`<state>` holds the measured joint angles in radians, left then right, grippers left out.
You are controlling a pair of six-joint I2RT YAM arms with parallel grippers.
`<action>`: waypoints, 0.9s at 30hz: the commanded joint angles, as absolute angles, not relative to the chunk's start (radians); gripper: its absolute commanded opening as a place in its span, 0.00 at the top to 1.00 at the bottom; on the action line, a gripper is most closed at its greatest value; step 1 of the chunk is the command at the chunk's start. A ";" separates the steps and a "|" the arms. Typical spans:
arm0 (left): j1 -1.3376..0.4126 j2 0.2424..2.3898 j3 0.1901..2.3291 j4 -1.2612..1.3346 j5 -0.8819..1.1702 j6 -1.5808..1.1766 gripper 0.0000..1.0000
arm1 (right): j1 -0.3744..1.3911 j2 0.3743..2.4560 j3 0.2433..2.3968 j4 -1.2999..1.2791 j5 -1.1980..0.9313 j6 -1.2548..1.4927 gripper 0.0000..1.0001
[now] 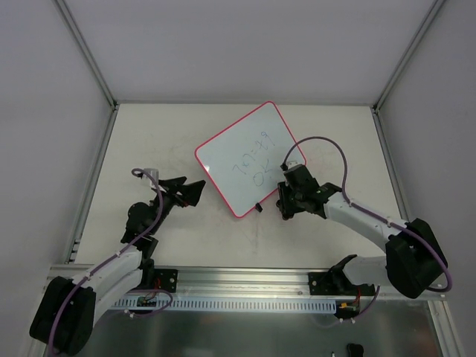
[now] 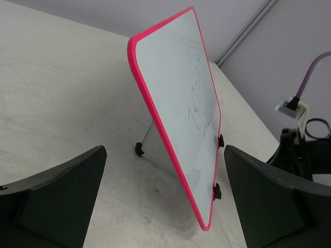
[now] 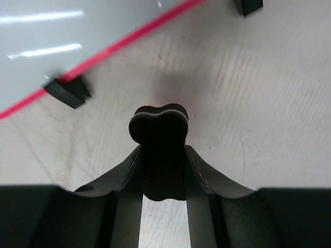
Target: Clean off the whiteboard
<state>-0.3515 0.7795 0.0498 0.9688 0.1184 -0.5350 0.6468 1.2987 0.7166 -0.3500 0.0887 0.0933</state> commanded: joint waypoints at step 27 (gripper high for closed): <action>-0.344 1.496 0.264 1.681 0.433 -0.814 0.12 | 0.649 1.210 0.894 0.038 -0.037 -0.107 1.00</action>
<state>-0.3515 1.4921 0.2249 1.2480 0.3714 -0.7628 0.6468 1.2236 0.8913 -0.0532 -0.0132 -0.0753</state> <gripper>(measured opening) 0.892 0.345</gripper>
